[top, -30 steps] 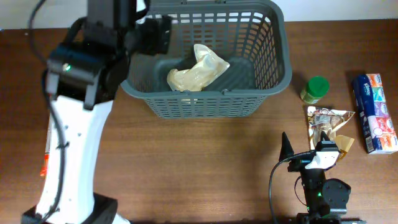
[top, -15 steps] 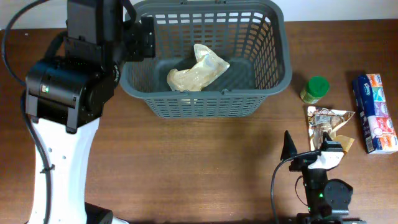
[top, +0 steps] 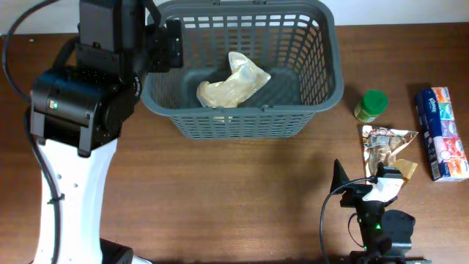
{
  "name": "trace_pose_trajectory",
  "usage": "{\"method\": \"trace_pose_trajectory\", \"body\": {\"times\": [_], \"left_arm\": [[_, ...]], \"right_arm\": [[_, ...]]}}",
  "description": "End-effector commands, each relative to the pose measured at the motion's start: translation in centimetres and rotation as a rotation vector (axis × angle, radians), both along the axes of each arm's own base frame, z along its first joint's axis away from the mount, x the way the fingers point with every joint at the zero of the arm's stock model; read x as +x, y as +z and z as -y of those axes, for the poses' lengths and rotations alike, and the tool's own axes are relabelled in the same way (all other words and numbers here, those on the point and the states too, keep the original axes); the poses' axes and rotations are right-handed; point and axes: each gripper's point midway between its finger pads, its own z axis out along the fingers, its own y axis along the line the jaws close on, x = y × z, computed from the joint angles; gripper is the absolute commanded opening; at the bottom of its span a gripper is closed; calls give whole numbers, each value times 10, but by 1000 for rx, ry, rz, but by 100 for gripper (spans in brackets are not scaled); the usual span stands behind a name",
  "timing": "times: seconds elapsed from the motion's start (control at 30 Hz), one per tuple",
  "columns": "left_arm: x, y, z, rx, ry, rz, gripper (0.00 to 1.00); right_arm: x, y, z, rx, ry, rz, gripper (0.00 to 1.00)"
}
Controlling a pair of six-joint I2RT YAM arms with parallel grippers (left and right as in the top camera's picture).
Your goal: Pack container
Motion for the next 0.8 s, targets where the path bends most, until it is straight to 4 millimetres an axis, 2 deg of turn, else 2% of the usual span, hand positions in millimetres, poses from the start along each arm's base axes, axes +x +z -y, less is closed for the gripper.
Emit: {"method": "trace_pose_trajectory", "body": {"times": [0.0, 0.17, 0.3, 0.43, 0.57, 0.6, 0.7, 0.77], "left_arm": [[-3, 7, -5, -9, 23, 24, 99], [-3, 7, -5, -8, 23, 23, 99], [-3, 7, -5, -7, 25, 23, 99], [-4, 9, -19, 38, 93, 31, 99], [-11, 9, -45, 121, 213, 24, 99], [-19, 3, -66, 108, 332, 7, 99], [-33, -18, -105, 1, 504, -66, 99], [-35, -30, -121, -25, 536, -116, 99]], "right_arm": [[2, 19, 6, -1, -30, 75, 99], [-4, 61, -6, 3, 36, 139, 99], [-8, 88, -3, -21, 23, 68, 99], [-1, 131, 0, -69, 19, -27, 99], [14, 177, 13, -78, -44, -180, 99], [21, 190, 18, -98, -56, -287, 99], [30, 198, 32, -135, -108, -497, 99], [33, 198, 40, -173, -129, -603, 99]]}}
